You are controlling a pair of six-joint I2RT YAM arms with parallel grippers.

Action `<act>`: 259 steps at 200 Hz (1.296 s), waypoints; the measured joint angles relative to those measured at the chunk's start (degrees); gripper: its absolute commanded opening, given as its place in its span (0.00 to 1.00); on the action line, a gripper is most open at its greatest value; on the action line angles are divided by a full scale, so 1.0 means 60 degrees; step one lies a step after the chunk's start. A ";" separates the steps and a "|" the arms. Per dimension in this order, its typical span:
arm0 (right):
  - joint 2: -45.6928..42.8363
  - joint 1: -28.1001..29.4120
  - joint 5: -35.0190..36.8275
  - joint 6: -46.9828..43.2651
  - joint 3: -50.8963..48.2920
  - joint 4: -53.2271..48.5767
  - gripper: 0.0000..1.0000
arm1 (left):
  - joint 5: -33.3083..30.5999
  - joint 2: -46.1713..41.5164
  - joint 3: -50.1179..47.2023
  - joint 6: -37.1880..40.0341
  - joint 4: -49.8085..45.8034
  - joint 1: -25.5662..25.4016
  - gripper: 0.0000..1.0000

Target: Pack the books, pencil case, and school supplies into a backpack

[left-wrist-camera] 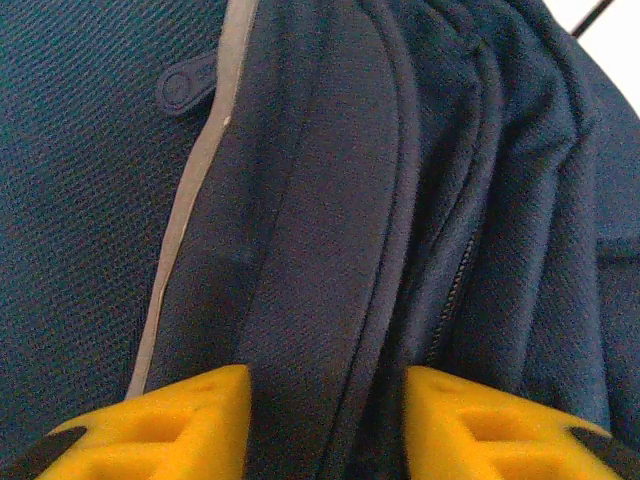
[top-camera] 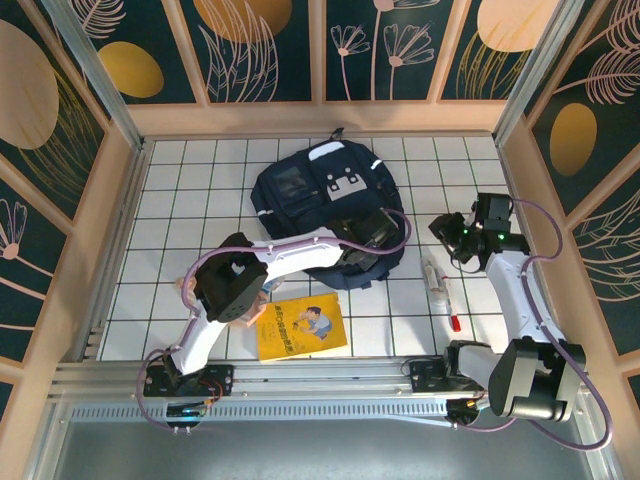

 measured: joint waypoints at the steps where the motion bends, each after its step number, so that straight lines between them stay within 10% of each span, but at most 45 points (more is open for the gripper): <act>1: 0.0000 0.0000 -0.0004 0.0000 0.0000 0.0000 0.42 | -0.0004 0.0000 -0.0004 -0.0007 0.0000 0.0004 0.01; 94: -0.0036 0.0455 0.0215 -0.0215 -0.0200 -0.0146 0.41 | 0.0259 -0.1508 -0.0113 0.1286 -0.0437 0.1213 0.00; 259: 0.1009 0.4717 0.0448 -0.0688 0.0124 -0.0747 0.39 | 0.0120 -0.3038 0.0368 0.2736 -0.0313 0.2065 0.00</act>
